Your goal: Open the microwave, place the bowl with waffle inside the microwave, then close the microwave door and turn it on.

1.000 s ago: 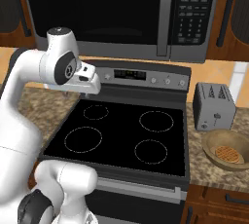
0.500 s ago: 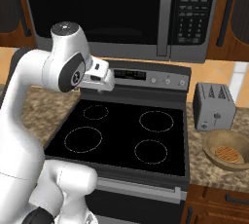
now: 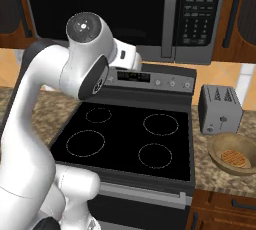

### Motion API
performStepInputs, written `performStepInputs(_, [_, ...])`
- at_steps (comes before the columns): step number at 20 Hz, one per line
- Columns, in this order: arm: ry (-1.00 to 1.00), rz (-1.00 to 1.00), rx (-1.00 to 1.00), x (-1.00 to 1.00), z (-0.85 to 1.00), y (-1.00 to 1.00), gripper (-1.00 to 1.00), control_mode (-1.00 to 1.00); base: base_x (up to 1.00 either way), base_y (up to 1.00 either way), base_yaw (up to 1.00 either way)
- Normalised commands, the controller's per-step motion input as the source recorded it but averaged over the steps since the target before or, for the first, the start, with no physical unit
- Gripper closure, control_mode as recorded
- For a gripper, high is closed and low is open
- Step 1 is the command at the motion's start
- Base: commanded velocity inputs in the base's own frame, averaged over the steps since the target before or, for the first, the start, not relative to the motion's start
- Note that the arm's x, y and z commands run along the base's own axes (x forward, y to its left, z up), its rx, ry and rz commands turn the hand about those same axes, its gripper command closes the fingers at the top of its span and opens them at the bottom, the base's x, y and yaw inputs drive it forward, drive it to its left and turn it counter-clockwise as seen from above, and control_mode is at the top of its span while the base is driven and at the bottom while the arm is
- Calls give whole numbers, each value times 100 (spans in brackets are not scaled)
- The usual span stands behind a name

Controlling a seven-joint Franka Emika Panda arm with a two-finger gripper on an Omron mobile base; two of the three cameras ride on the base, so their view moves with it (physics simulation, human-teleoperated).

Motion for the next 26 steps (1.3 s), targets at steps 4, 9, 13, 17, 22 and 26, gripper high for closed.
performStepInputs(4, [-22, -12, 0, 9, 68, -32, -100, -100, 0, 0, 0])
performStepInputs(9, [0, -9, 0, 30, 57, -31, -100, -100, 0, 0, 0])
performStepInputs(13, [-1, -7, 0, 33, 8, -30, -100, -100, 0, 0, 0])
performStepInputs(17, [1, -5, 0, 36, 9, -37, -100, -100, 0, 0, 0])
performStepInputs(22, [2, 0, 1, 31, 0, -47, -100, -100, 0, 0, 0])
performStepInputs(26, [-1, 4, 2, 28, 0, -39, -100, -100, 0, 0, 0])
